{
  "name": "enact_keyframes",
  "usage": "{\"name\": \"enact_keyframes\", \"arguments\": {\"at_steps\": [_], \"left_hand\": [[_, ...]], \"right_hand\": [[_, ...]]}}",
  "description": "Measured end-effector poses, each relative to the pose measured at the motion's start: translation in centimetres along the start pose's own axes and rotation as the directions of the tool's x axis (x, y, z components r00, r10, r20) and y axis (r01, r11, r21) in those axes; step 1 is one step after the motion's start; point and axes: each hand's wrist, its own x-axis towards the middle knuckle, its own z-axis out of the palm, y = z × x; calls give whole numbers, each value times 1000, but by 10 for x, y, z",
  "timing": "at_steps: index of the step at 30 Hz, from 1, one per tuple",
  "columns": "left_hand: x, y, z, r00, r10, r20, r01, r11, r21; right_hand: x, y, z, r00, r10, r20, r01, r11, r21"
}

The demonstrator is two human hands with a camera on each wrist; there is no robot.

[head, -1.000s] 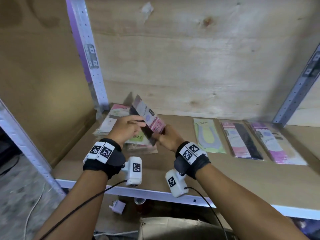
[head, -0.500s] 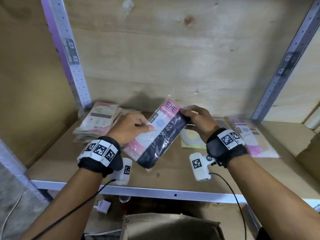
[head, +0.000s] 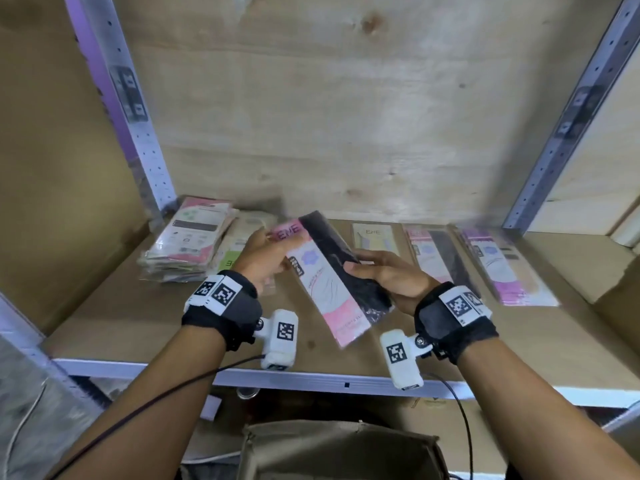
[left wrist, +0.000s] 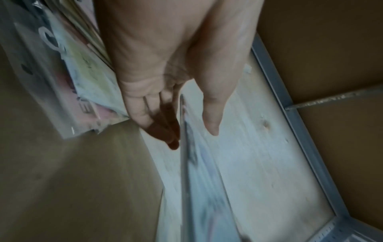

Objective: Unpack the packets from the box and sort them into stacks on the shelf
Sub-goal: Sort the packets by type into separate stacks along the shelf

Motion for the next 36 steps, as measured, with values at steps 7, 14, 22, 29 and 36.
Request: {"name": "enact_keyframes", "arguments": {"at_steps": [7,14,22,29,36], "left_hand": [[11,5,-21,978,150,-148,-136,986,98],[22,-4,-28,984,27,-174,-3,990,141],[27,-4,-18,998,60,-35,-40,905,425],[18,-1,5,999,10,31,-12,998,67],[8,-6,14,935,28,354,87,948,-305]], "right_hand": [[-8,6,-16,989,4,145,2,999,-41],[-13,14,-47,993,-104,48,109,984,-142],[-20,22,-78,980,-187,-67,178,976,-127],[-29,24,-91,978,-182,-97,173,981,-92],[-35,25,-85,983,-166,-82,174,980,98]]}}
